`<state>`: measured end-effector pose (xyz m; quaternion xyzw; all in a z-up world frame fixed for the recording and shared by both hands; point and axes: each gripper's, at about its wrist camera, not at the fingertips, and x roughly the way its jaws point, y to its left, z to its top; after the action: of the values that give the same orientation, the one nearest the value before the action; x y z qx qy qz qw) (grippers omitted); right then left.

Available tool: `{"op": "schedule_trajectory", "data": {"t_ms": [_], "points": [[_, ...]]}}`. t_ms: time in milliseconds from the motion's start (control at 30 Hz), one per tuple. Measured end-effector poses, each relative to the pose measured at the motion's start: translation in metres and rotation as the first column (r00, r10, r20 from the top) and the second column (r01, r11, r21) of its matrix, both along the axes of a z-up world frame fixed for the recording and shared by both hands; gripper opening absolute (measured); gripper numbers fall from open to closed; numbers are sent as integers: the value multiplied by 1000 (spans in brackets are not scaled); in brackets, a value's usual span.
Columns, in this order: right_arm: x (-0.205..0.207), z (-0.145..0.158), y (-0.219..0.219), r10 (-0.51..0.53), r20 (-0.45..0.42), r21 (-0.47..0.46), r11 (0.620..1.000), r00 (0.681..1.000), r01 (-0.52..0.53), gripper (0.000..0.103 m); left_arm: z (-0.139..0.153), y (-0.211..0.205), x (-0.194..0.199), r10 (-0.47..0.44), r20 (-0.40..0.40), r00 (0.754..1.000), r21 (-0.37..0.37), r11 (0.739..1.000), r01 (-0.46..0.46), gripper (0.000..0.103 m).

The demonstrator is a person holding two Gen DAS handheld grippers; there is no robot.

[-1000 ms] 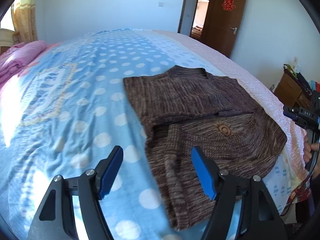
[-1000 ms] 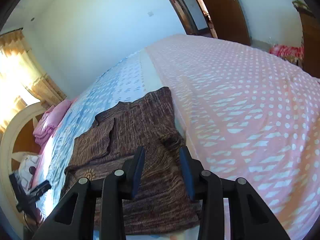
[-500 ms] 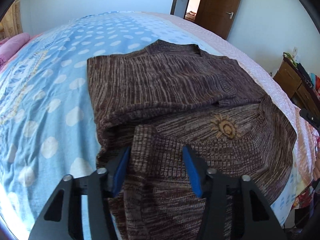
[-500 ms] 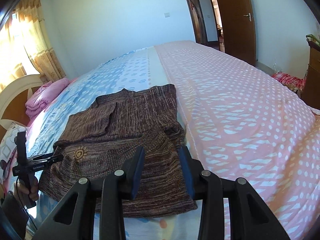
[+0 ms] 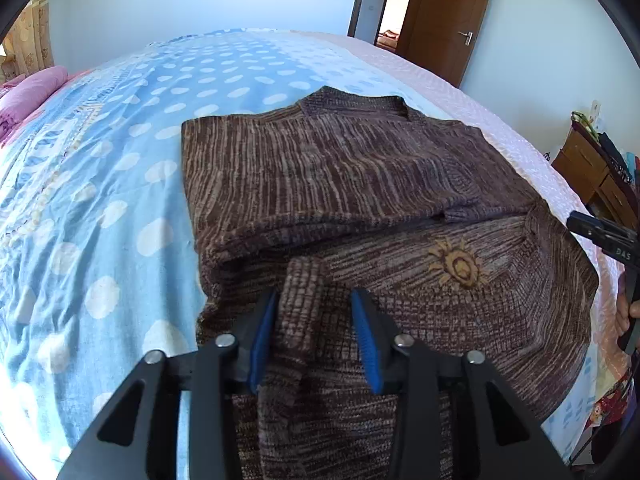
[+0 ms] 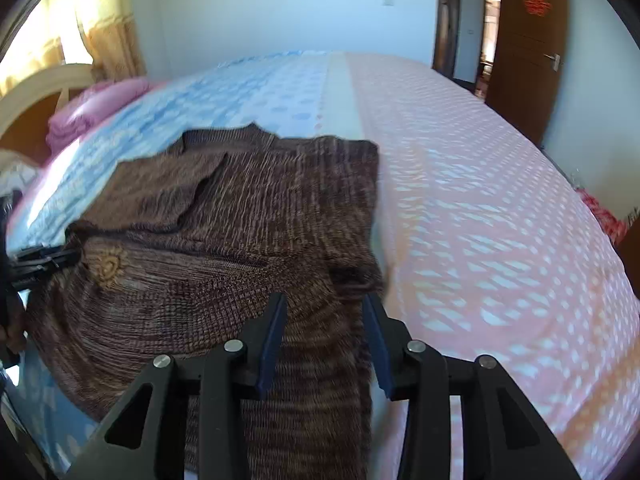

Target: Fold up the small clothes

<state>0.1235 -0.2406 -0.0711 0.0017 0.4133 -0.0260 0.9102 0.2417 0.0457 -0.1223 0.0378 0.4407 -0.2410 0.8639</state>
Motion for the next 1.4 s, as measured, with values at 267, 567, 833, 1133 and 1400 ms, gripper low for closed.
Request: {"op": "schedule_trajectory", "data": {"t_ms": [267, 567, 833, 1133, 1400], "points": [[19, -23, 21, 100, -54, -59, 993, 994, -103, 14, -2, -5, -3, -25, 32, 999, 8, 1000, 25, 35], [-13, 29, 16, 36, 89, -4, 999, 995, -35, 7, 20, 10, -13, 26, 41, 999, -84, 996, -23, 9], [-28, 77, 17, -7, 238, 5, 1000, 971, 6, 7, 57, 34, -13, 117, 99, 988, -166, 981, -99, 7], [-13, 84, 39, 20, 262, -92, 996, 965, 4, 7, 72, 40, 15, 199, 93, 976, -190, 965, -178, 6], [-18, 68, 31, 1, 227, -57, 998, 974, 12, 7, 33, 34, 8, 110, -12, 994, -79, 991, -110, 66]]}}
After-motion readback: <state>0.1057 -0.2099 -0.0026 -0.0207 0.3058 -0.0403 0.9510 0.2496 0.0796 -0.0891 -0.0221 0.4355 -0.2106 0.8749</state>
